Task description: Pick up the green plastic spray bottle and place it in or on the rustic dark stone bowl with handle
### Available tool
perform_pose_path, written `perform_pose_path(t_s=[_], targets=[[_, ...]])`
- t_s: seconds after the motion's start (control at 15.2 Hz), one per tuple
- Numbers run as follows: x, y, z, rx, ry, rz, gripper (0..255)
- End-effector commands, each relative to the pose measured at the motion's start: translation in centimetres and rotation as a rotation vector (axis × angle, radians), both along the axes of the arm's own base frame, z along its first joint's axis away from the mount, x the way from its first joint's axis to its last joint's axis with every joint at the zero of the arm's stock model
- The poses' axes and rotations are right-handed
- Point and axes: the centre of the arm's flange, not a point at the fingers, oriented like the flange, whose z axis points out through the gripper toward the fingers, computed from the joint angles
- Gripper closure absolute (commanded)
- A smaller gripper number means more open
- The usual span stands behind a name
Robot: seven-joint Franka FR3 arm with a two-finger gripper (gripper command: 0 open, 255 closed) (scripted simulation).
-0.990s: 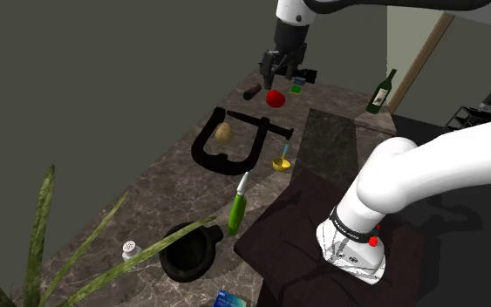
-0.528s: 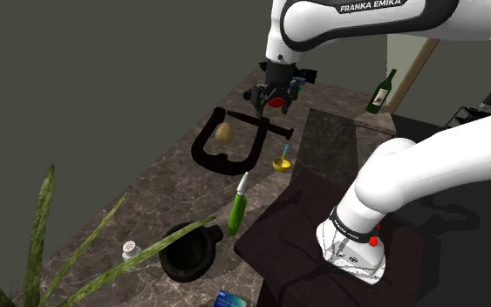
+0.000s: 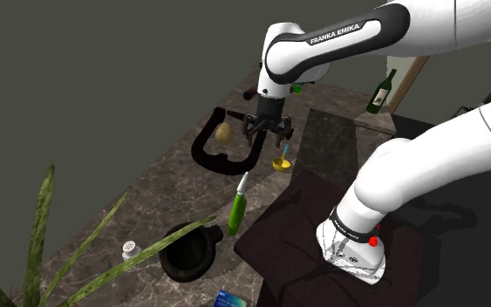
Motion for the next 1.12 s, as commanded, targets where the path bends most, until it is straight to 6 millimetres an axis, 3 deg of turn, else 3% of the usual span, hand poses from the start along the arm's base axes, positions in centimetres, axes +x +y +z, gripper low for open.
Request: perform_pose_path(t_s=[0.0,0.66,1.06], targets=[[0.1,0.4,-2.7,0.037,0.035,-0.088,0],[-0.8,4.2,-14.8,0.217,0.201,-0.494,0],[-1.4,5.7,-17.5,0.217,0.201,-0.494,0]])
